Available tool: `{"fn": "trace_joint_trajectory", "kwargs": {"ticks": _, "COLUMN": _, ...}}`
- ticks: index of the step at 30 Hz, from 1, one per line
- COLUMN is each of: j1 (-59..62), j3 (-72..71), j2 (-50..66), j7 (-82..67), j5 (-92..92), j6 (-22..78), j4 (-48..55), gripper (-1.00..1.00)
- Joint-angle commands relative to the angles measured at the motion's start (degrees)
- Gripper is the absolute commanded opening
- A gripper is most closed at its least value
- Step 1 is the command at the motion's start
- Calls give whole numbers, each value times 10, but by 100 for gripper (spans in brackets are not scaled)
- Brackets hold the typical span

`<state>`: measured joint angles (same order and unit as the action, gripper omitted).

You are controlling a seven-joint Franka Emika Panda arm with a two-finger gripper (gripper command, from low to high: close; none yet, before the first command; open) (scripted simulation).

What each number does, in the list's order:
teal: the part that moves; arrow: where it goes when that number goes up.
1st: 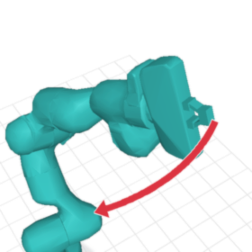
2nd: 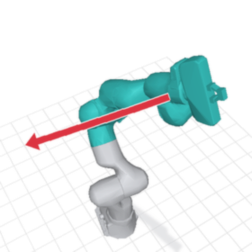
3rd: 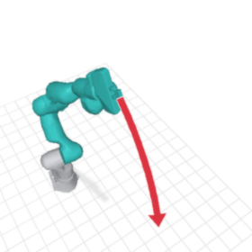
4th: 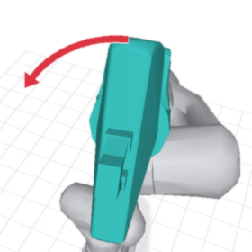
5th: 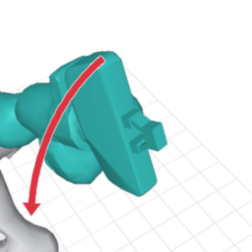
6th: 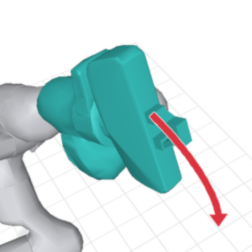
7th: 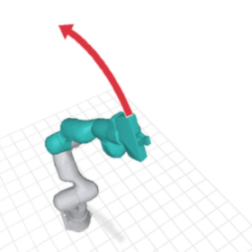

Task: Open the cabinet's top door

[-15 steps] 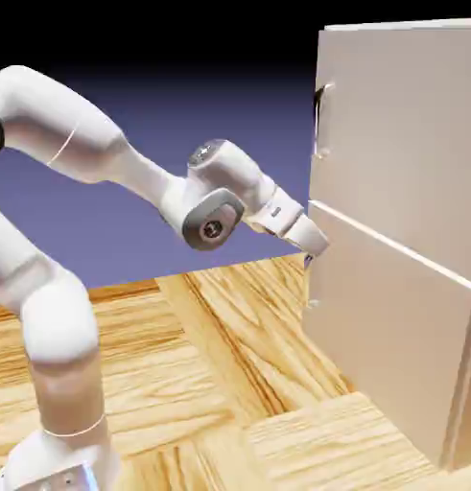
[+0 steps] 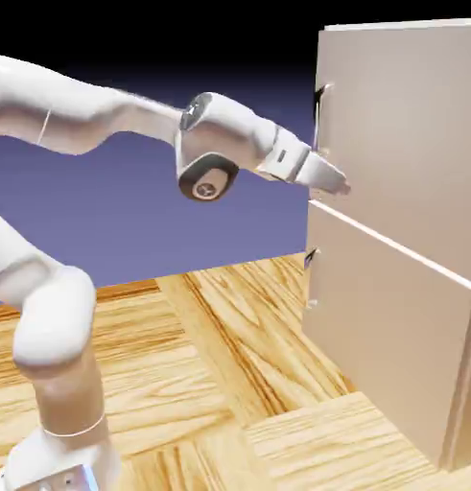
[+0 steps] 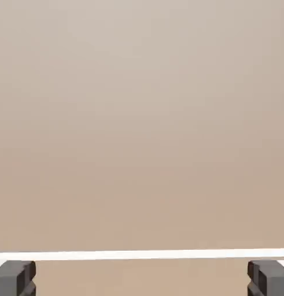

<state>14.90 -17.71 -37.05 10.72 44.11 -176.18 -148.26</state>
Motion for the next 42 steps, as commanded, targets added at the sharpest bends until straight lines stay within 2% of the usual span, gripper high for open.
{"fn": "trace_joint_trajectory", "kwargs": {"ticks": 1, "j1": 9, "j3": -10, "j2": -2, "j7": -18, "j5": 25, "j6": -1, "j4": 7, "gripper": 0}}
{"fn": "trace_joint_trajectory", "kwargs": {"ticks": 42, "j1": 370, "j3": -420, "j2": -104, "j7": -753, "j5": 1047, "j6": -52, "j4": 302, "gripper": 0}}
